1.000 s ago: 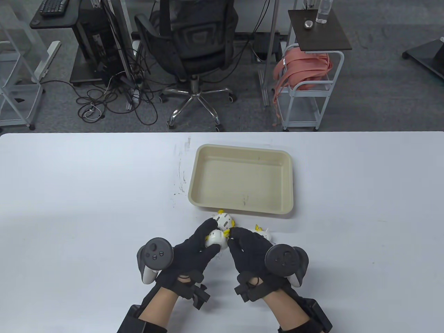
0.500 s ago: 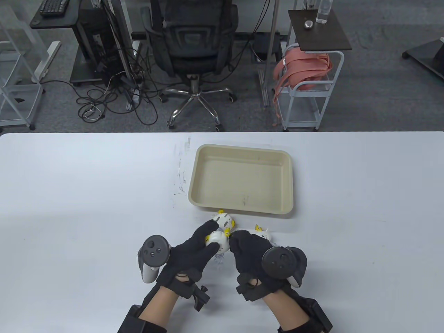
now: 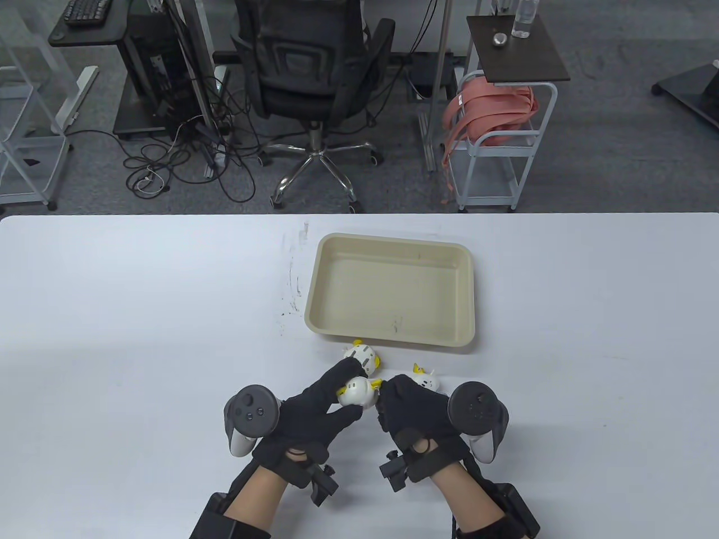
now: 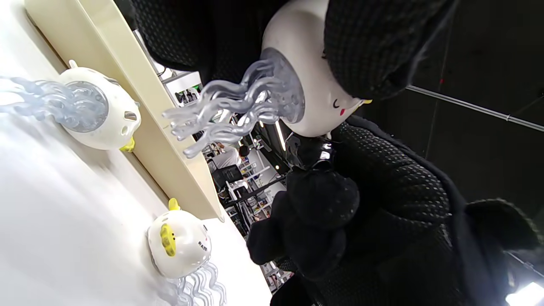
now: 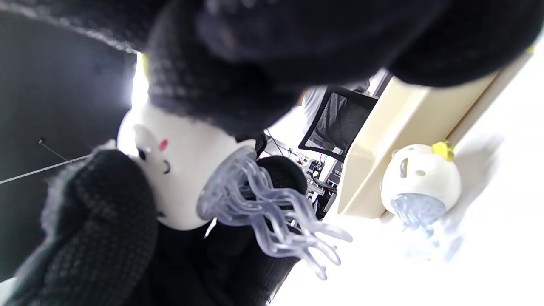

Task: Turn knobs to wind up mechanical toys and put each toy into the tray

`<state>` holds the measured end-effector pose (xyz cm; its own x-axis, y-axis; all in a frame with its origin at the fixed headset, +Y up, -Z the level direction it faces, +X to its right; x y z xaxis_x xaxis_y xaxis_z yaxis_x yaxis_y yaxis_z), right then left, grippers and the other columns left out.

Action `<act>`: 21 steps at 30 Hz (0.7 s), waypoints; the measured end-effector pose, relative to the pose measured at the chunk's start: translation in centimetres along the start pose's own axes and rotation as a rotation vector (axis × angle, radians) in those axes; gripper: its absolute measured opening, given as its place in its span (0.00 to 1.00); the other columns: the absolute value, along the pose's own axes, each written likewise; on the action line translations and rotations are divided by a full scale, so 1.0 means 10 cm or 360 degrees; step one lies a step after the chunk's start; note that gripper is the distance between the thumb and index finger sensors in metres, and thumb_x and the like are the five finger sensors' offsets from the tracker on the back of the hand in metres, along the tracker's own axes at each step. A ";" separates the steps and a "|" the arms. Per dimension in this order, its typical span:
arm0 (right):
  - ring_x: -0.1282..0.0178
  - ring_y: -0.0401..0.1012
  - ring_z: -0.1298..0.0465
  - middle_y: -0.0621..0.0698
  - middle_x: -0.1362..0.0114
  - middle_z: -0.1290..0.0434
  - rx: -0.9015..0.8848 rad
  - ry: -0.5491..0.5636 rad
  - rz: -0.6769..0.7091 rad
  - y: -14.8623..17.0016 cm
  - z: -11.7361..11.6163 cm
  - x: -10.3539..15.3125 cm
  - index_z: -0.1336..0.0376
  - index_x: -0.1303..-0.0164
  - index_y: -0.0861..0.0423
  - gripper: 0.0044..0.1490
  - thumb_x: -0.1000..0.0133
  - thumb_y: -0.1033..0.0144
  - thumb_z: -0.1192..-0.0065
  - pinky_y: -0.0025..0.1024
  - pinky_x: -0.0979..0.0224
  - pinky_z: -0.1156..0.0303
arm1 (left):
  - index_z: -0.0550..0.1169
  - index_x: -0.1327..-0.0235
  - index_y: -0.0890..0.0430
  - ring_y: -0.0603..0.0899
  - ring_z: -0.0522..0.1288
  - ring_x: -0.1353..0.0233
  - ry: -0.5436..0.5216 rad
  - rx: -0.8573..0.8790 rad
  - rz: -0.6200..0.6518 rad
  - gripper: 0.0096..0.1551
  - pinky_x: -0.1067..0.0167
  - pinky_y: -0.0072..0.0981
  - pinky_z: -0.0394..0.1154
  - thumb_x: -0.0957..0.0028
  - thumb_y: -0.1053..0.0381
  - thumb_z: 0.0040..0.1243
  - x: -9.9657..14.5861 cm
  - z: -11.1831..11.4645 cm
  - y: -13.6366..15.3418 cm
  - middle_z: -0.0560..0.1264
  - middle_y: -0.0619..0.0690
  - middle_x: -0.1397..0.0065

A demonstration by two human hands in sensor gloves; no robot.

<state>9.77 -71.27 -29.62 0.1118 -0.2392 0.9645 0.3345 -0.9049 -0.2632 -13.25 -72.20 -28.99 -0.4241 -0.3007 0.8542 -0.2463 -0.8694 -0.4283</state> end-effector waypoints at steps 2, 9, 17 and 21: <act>0.82 0.38 0.21 0.50 0.76 0.17 0.0063 -0.0014 0.0020 -0.02 0.00 0.00 0.25 0.71 0.69 0.27 0.45 0.56 0.40 0.44 0.63 0.21 | 0.62 0.20 0.45 0.60 0.79 0.30 0.0000 -0.0017 -0.0004 0.43 0.29 0.52 0.72 0.49 0.45 0.66 0.00 0.01 0.01 0.70 0.49 0.20; 0.70 0.47 0.18 0.59 0.63 0.15 0.0203 0.0091 0.0162 -0.11 -0.01 0.04 0.27 0.57 0.72 0.27 0.45 0.59 0.36 0.52 0.52 0.24 | 0.62 0.20 0.48 0.60 0.82 0.34 -0.0046 -0.0038 -0.0049 0.42 0.33 0.51 0.74 0.49 0.44 0.63 0.01 -0.03 0.04 0.72 0.54 0.22; 0.53 0.53 0.20 0.64 0.45 0.19 0.0271 0.0059 0.0322 -0.22 -0.06 0.07 0.31 0.39 0.68 0.28 0.45 0.68 0.34 0.58 0.41 0.29 | 0.63 0.19 0.48 0.58 0.84 0.38 -0.0101 0.0017 -0.0114 0.41 0.36 0.49 0.77 0.48 0.42 0.61 0.02 -0.06 0.10 0.75 0.57 0.25; 0.48 0.54 0.22 0.65 0.40 0.23 0.0343 -0.0023 0.0371 -0.28 -0.14 0.09 0.36 0.35 0.70 0.31 0.45 0.68 0.36 0.60 0.38 0.31 | 0.63 0.19 0.51 0.58 0.85 0.41 -0.0104 0.0181 -0.0139 0.42 0.38 0.48 0.78 0.47 0.41 0.59 0.03 -0.08 0.16 0.76 0.59 0.27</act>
Point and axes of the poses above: the tracker on the back of each hand, its own y axis roughly to the little-finger side, its own x axis roughly from the fingertips to the wrist, z = x × y, the point moved 3 cm from there along -x, roughly from the wrist to the fingertips
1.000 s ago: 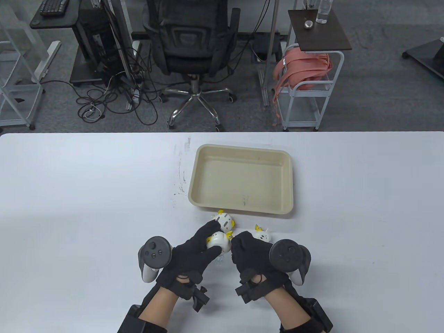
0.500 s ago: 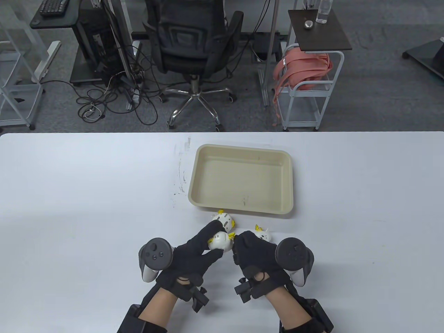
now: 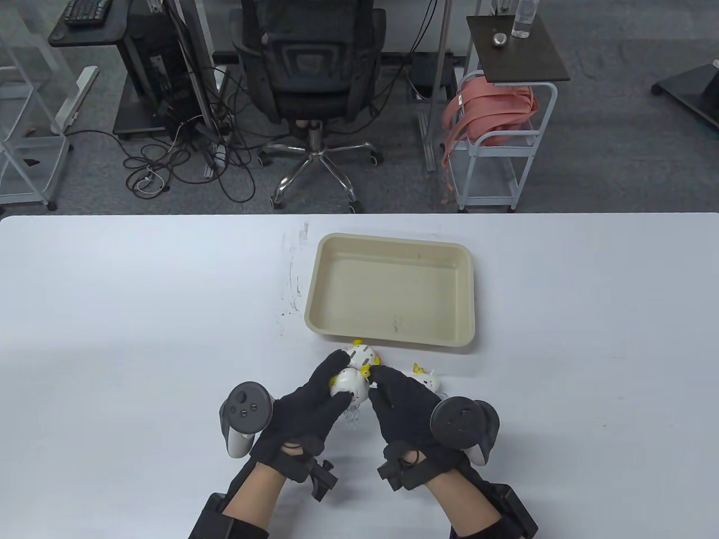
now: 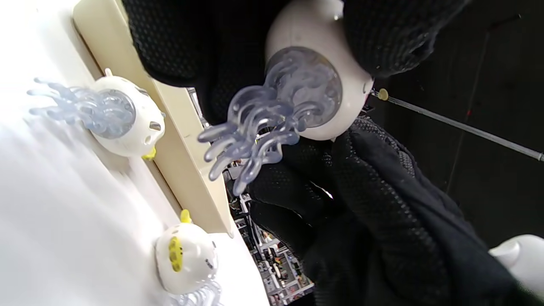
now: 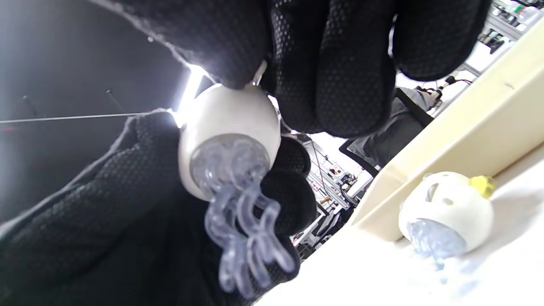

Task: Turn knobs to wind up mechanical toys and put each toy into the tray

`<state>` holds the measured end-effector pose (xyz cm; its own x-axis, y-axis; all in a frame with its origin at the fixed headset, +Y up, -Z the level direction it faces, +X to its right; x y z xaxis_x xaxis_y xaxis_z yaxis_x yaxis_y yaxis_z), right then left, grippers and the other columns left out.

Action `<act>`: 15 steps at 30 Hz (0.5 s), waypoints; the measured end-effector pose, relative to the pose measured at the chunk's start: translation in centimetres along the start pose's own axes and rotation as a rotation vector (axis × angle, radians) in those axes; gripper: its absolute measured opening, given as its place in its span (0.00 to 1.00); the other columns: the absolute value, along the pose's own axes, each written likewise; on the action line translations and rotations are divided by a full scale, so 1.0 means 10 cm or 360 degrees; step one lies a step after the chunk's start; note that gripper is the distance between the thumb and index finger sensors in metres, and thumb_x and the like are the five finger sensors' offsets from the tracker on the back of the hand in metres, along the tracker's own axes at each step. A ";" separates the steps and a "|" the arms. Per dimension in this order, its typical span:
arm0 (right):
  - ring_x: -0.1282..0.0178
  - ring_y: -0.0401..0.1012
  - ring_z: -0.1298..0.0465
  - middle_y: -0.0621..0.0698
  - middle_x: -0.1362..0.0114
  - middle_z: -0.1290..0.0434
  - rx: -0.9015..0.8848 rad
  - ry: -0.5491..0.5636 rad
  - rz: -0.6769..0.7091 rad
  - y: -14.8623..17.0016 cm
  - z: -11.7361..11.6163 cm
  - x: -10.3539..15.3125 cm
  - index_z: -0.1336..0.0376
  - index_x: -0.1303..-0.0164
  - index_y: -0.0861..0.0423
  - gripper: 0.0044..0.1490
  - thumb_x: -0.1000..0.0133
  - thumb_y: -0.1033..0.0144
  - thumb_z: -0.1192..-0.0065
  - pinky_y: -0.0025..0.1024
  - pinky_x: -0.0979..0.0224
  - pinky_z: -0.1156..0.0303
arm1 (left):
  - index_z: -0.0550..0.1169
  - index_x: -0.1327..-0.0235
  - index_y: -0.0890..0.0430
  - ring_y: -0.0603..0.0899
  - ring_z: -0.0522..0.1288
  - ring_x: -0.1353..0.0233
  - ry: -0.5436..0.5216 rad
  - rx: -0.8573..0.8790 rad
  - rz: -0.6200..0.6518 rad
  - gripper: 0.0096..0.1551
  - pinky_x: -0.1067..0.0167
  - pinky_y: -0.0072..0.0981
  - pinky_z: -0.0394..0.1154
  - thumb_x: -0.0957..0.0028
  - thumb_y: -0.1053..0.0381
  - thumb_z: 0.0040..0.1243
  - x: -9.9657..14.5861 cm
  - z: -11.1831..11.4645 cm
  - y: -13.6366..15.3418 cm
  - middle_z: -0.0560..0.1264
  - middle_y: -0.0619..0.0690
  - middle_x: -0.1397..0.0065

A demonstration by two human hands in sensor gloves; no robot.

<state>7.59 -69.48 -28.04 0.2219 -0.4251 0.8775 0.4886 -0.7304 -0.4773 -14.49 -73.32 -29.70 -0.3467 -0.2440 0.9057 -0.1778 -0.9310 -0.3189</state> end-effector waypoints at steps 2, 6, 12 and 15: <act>0.50 0.54 0.21 0.64 0.41 0.22 0.0016 0.0017 0.0015 -0.02 0.01 0.01 0.36 0.37 0.71 0.30 0.45 0.68 0.37 0.59 0.38 0.31 | 0.63 0.20 0.52 0.58 0.85 0.42 0.0029 0.0060 -0.0001 0.42 0.38 0.48 0.78 0.47 0.41 0.59 -0.01 0.00 0.00 0.76 0.60 0.28; 0.55 0.51 0.19 0.63 0.47 0.19 0.0130 0.0055 0.0077 -0.08 0.03 0.02 0.33 0.42 0.72 0.29 0.46 0.68 0.38 0.57 0.41 0.28 | 0.64 0.21 0.54 0.57 0.86 0.43 0.0083 0.0110 -0.0004 0.41 0.40 0.48 0.79 0.46 0.41 0.58 -0.02 0.01 0.03 0.77 0.61 0.30; 0.61 0.49 0.18 0.61 0.54 0.17 0.0148 0.0092 0.0115 -0.07 0.05 0.02 0.30 0.48 0.73 0.27 0.47 0.66 0.39 0.55 0.45 0.26 | 0.64 0.21 0.56 0.56 0.87 0.45 0.0104 0.0141 -0.0004 0.41 0.40 0.47 0.79 0.46 0.40 0.58 -0.02 0.03 0.03 0.78 0.61 0.31; 0.67 0.47 0.18 0.58 0.60 0.16 0.0092 0.0102 0.0044 -0.01 0.07 0.01 0.29 0.54 0.73 0.27 0.47 0.64 0.38 0.52 0.50 0.24 | 0.63 0.21 0.53 0.58 0.85 0.41 0.0122 0.0129 0.0010 0.41 0.37 0.49 0.77 0.47 0.41 0.59 -0.02 0.05 0.03 0.76 0.59 0.28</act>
Point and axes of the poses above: the tracker on the back of each hand, its own y axis roughly to the little-finger side, its own x axis roughly from the fingertips to the wrist, z = x × y, the point moved 3 cm from there along -x, roughly from the wrist to the fingertips
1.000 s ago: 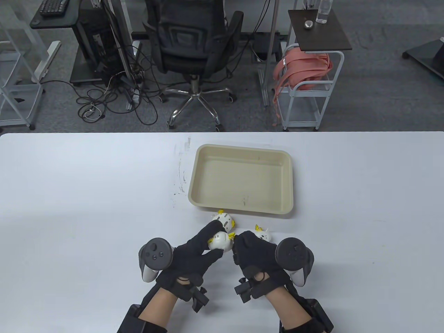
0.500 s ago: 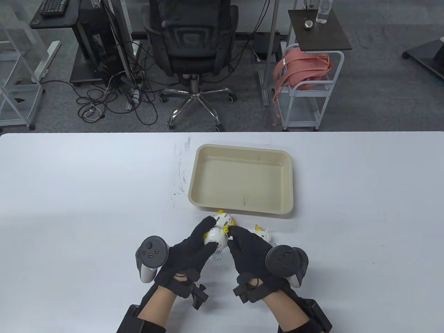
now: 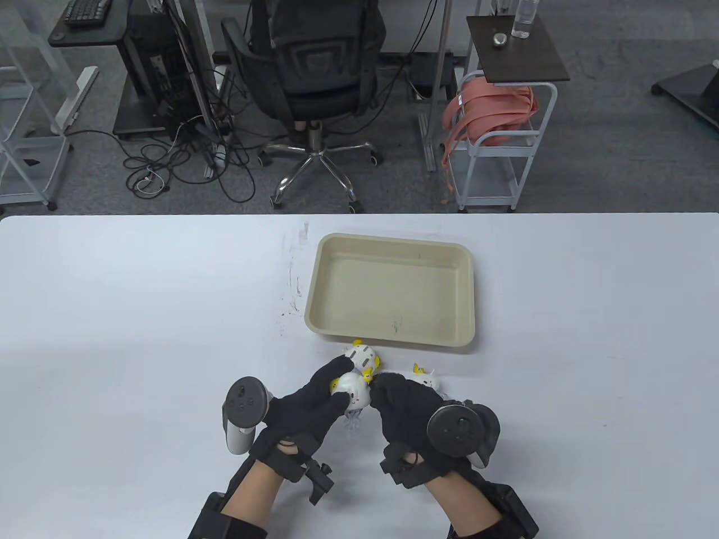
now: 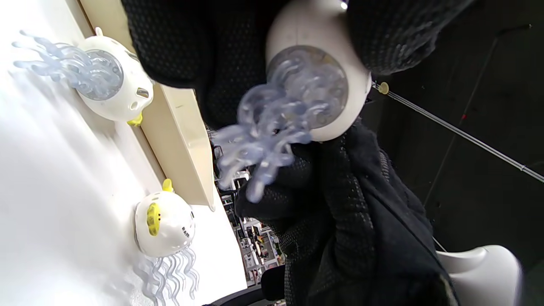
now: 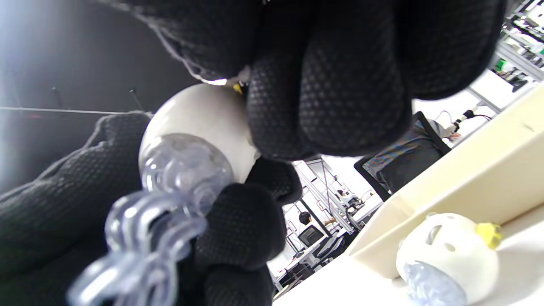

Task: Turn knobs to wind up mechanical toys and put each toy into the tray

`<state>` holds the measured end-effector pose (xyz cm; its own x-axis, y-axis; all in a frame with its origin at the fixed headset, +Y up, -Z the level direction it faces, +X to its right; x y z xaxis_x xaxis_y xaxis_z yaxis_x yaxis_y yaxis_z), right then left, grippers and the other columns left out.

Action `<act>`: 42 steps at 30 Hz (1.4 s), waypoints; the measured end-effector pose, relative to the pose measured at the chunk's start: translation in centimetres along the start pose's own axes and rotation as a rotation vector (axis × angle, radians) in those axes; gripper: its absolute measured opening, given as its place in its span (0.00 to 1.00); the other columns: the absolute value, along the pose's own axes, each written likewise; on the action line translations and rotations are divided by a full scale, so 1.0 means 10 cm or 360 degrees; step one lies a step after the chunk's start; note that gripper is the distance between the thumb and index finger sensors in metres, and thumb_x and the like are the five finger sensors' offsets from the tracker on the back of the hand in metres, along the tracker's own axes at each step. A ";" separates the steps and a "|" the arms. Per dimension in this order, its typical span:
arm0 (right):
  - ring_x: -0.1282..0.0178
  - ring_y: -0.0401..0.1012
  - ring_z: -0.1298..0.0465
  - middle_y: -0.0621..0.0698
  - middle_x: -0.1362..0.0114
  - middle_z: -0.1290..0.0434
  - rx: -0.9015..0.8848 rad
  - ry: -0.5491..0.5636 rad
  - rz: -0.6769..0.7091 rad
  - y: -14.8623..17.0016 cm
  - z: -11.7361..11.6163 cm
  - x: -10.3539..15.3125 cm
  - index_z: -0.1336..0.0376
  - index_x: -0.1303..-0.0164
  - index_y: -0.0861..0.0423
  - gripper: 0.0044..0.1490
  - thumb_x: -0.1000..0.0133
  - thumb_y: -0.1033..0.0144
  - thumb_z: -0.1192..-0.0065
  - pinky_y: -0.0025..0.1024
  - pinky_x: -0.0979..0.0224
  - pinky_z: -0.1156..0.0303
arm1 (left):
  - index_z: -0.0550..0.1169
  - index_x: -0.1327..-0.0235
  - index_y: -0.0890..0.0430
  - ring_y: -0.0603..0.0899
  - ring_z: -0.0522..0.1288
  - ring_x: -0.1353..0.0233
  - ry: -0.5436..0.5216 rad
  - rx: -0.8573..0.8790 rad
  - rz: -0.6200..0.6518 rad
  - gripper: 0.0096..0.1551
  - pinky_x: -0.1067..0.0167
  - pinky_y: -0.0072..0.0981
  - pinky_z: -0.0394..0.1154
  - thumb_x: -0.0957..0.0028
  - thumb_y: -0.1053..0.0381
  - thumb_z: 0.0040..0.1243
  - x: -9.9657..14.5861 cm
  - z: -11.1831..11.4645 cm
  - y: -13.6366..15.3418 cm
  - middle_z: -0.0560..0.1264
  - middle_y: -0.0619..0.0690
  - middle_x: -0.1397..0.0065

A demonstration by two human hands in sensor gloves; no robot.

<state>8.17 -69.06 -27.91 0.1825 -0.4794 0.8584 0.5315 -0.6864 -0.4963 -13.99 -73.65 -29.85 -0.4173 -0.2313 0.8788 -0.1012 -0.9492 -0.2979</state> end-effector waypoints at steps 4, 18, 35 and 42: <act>0.78 0.40 0.19 0.51 0.71 0.16 -0.0104 -0.0045 -0.0197 0.13 -0.01 -0.01 0.26 0.64 0.73 0.27 0.46 0.61 0.40 0.47 0.60 0.21 | 0.63 0.20 0.44 0.60 0.81 0.33 0.0024 -0.0098 0.0021 0.40 0.32 0.53 0.73 0.47 0.45 0.62 0.00 0.04 -0.05 0.71 0.53 0.21; 0.85 0.35 0.21 0.45 0.79 0.17 -0.0377 -0.0151 -0.0446 0.31 -0.04 -0.01 0.25 0.72 0.70 0.27 0.45 0.57 0.40 0.42 0.66 0.20 | 0.65 0.21 0.39 0.62 0.79 0.30 0.0074 -0.0180 0.0086 0.39 0.30 0.55 0.71 0.48 0.47 0.64 0.00 0.04 -0.07 0.69 0.48 0.18; 0.58 0.52 0.18 0.62 0.50 0.17 -0.0049 -0.0079 -0.0153 0.06 -0.04 0.01 0.30 0.40 0.71 0.30 0.45 0.64 0.33 0.57 0.45 0.27 | 0.62 0.19 0.54 0.59 0.85 0.41 -0.0074 -0.0221 -0.0019 0.41 0.39 0.50 0.77 0.46 0.44 0.57 0.02 -0.04 -0.01 0.74 0.61 0.26; 0.51 0.54 0.21 0.63 0.43 0.21 -0.0113 -0.0153 -0.0062 0.01 -0.11 0.01 0.36 0.36 0.71 0.31 0.43 0.66 0.42 0.59 0.39 0.30 | 0.62 0.20 0.54 0.57 0.86 0.42 -0.0046 -0.0024 -0.0017 0.41 0.39 0.48 0.78 0.45 0.42 0.56 0.02 -0.04 0.01 0.75 0.61 0.28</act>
Point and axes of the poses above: the tracker on the back of each hand, its own y axis roughly to the little-finger side, its own x axis roughly from the fingertips to the wrist, z = x × y, the point moved 3 cm from there along -x, roughly from the wrist to the fingertips
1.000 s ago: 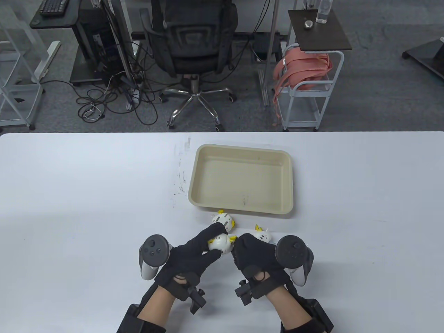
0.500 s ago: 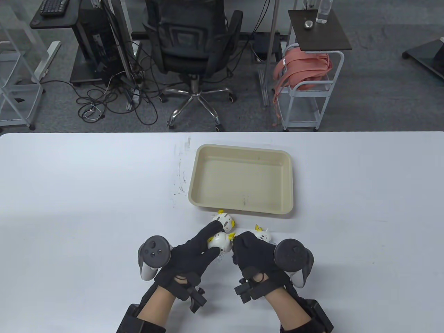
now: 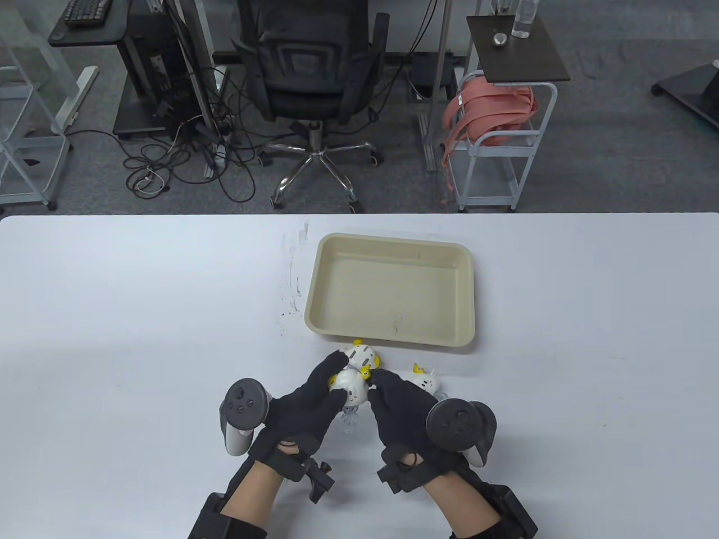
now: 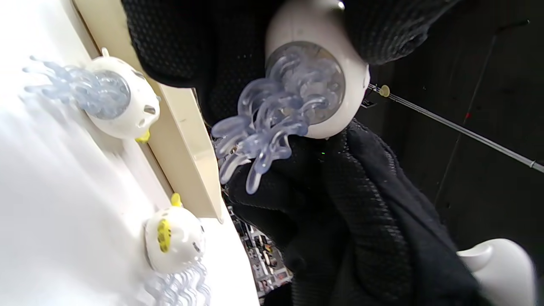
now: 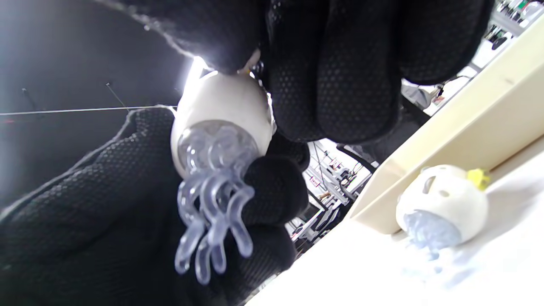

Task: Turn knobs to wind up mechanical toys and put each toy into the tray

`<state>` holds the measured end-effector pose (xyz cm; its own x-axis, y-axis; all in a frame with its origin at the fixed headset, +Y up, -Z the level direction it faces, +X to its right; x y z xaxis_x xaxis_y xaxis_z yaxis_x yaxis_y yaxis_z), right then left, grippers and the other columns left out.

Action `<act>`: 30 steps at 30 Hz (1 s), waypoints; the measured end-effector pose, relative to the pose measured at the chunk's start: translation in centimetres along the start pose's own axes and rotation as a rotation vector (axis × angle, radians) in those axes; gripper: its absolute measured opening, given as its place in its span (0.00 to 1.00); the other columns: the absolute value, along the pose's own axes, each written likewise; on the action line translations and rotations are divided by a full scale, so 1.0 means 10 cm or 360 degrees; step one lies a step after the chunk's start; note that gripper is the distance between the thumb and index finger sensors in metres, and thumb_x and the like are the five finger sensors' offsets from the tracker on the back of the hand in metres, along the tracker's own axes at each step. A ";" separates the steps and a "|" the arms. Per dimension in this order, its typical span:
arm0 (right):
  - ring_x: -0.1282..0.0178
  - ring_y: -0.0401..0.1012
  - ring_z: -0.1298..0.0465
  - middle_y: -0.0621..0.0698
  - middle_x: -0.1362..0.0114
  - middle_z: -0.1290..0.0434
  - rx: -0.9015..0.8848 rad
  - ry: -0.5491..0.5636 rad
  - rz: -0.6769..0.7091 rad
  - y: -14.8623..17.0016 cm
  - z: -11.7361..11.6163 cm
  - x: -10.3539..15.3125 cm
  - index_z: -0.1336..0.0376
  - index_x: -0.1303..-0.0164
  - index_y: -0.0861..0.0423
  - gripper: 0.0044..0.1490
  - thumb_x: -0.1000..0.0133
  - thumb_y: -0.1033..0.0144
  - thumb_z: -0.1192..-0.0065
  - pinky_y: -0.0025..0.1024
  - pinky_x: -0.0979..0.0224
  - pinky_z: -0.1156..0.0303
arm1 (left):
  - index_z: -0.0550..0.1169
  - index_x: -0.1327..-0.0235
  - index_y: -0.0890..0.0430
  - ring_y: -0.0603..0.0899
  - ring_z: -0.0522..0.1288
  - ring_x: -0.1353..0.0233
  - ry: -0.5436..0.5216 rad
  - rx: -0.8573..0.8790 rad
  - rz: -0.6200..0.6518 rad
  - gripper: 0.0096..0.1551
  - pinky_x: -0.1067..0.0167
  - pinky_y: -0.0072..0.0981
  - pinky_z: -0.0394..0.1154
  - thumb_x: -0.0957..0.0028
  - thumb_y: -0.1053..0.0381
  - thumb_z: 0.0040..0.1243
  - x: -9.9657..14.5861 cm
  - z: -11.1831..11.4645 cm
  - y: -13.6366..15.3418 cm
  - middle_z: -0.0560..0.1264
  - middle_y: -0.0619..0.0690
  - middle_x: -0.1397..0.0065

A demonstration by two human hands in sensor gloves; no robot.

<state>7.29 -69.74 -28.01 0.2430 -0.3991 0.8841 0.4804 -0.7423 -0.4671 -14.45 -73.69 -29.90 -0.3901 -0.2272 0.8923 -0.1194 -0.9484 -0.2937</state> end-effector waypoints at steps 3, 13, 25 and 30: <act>0.54 0.53 0.21 0.61 0.47 0.20 0.0039 0.0020 0.0025 -0.02 0.01 0.01 0.35 0.40 0.71 0.30 0.44 0.65 0.43 0.58 0.40 0.30 | 0.63 0.21 0.56 0.57 0.86 0.43 0.0051 0.0093 -0.0008 0.40 0.40 0.48 0.78 0.45 0.42 0.56 -0.01 0.01 0.03 0.76 0.62 0.29; 0.74 0.44 0.18 0.54 0.68 0.15 -0.0039 0.0061 -0.0087 0.10 0.08 -0.01 0.28 0.60 0.73 0.28 0.46 0.61 0.42 0.50 0.56 0.22 | 0.63 0.20 0.52 0.58 0.85 0.40 0.0070 0.0004 0.0013 0.40 0.37 0.50 0.77 0.45 0.42 0.57 -0.01 0.05 0.01 0.74 0.58 0.26; 0.88 0.35 0.20 0.44 0.82 0.17 -0.0332 -0.0035 -0.0328 0.31 0.06 -0.04 0.24 0.75 0.70 0.27 0.45 0.57 0.41 0.41 0.69 0.19 | 0.63 0.20 0.43 0.61 0.80 0.32 0.0106 -0.0126 0.0091 0.39 0.31 0.54 0.72 0.47 0.46 0.62 -0.01 0.07 -0.07 0.70 0.51 0.19; 0.87 0.36 0.20 0.44 0.81 0.17 -0.0305 -0.0019 -0.0324 0.31 0.07 -0.03 0.24 0.74 0.70 0.28 0.45 0.57 0.41 0.41 0.68 0.19 | 0.63 0.20 0.42 0.62 0.80 0.31 0.0110 -0.0135 0.0092 0.39 0.31 0.55 0.72 0.47 0.47 0.62 -0.01 0.08 -0.06 0.69 0.51 0.19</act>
<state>9.28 -71.55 -29.73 0.1684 -0.2257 0.9595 0.3525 -0.8953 -0.2724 -13.62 -73.26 -29.56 -0.4602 -0.2622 0.8482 -0.1709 -0.9114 -0.3744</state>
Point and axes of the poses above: the tracker on the back of each hand, its own y axis roughly to the little-finger side, its own x axis roughly from the fingertips to the wrist, z = x × y, the point moved 3 cm from there along -x, roughly from the wrist to the fingertips
